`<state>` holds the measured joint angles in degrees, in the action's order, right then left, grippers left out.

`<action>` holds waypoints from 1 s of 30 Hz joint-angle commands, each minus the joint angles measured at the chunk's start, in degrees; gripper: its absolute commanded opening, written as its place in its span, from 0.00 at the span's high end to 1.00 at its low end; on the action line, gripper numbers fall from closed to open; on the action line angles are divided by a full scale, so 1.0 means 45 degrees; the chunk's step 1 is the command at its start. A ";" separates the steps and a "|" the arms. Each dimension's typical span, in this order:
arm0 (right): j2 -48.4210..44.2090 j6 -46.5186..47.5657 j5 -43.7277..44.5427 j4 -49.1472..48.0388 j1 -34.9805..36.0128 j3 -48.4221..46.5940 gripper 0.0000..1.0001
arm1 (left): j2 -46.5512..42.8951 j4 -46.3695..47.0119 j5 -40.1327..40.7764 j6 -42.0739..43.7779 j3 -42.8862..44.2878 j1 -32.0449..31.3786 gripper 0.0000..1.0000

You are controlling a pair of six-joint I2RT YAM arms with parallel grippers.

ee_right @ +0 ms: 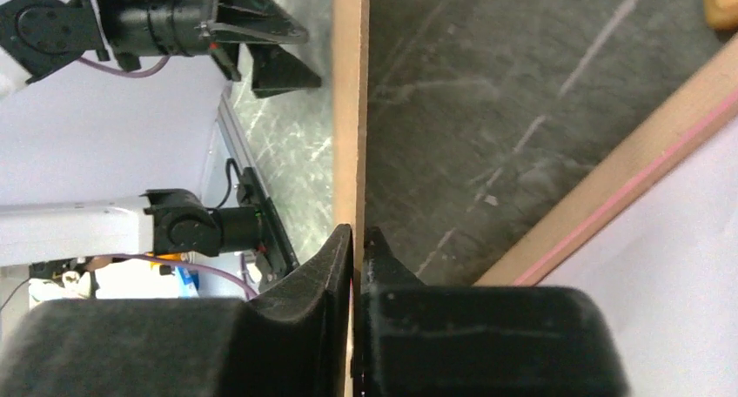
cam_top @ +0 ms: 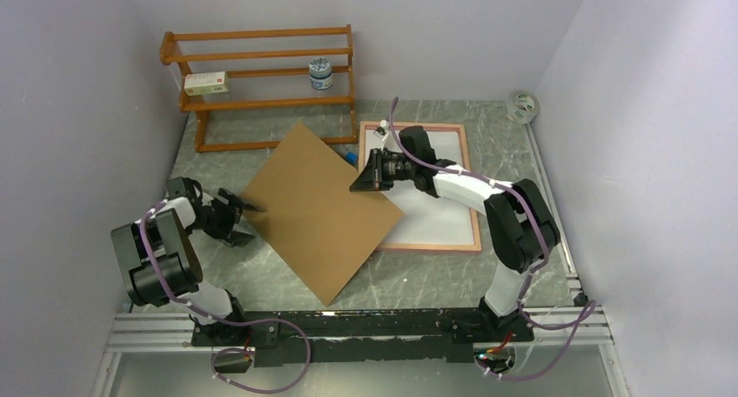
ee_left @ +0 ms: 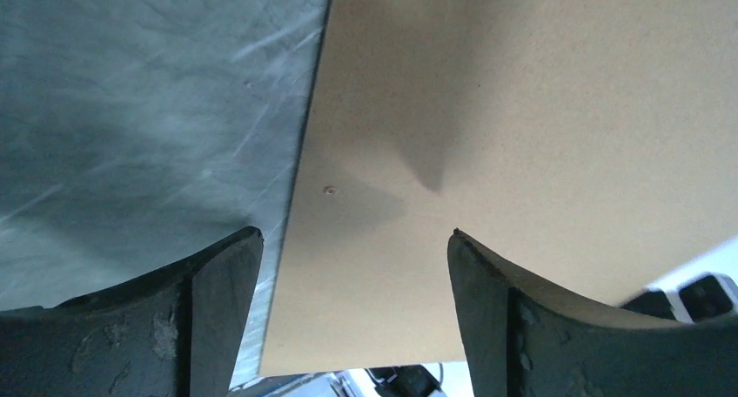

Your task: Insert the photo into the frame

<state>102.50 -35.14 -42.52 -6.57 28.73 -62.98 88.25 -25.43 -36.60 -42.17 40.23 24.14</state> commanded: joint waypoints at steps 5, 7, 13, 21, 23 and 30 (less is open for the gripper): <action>-0.2099 0.1796 0.1187 0.1792 0.0081 -0.1637 1.00 | -0.1297 -0.2843 0.2935 0.0996 0.1958 0.0003 0.10; -0.2373 0.2074 0.1312 0.2327 0.0117 -0.1983 1.00 | -0.1774 -0.3182 0.3237 0.1061 0.2167 0.0005 0.09; -0.3050 0.2784 0.1696 0.3813 0.0467 -0.3204 1.00 | -0.3241 -0.3688 0.3203 0.1707 0.3113 -0.0009 0.08; -0.4215 0.3436 0.1571 0.3702 0.0902 -0.3773 1.00 | -0.3779 -0.2905 -0.0271 0.1748 0.5269 -0.0097 0.10; -0.4223 0.3851 0.1989 0.3988 0.1139 -0.4185 1.00 | -0.3922 -0.2458 -0.0831 0.1166 0.5576 -0.0302 0.10; -0.3916 0.4859 0.4486 0.4109 0.2732 -0.5366 1.00 | -0.4838 -0.1968 -0.0207 -0.0796 0.7023 -0.1715 0.09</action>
<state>86.46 -16.23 -28.03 16.78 37.85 -82.13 70.67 -37.28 -36.67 -40.23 66.96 19.03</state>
